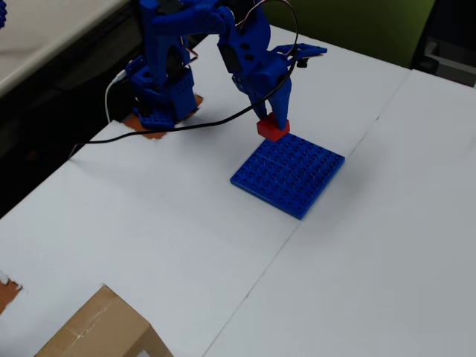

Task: Pick up the 2x2 red block and go up the 8x8 blue block.

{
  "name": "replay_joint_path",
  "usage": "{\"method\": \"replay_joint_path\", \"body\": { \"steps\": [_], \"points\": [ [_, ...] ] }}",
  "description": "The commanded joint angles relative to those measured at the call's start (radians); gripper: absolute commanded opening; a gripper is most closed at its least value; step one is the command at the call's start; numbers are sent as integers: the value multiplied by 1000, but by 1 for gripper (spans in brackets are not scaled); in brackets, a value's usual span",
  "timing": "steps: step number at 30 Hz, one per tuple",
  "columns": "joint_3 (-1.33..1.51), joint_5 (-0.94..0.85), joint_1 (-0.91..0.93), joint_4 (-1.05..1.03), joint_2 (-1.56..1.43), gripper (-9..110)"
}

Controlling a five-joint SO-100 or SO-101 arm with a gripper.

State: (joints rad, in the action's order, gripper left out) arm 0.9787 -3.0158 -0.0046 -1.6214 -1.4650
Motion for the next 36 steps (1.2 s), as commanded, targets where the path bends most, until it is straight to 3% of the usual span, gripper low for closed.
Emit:
{"method": "replay_joint_path", "body": {
  "steps": [1, 10, 36],
  "points": [
    [-74, -29, -12, 8, 15, 2],
    [-98, -57, -34, 83, 95, 2],
    [-150, -94, -51, -31, 71, 2]
  ]
}}
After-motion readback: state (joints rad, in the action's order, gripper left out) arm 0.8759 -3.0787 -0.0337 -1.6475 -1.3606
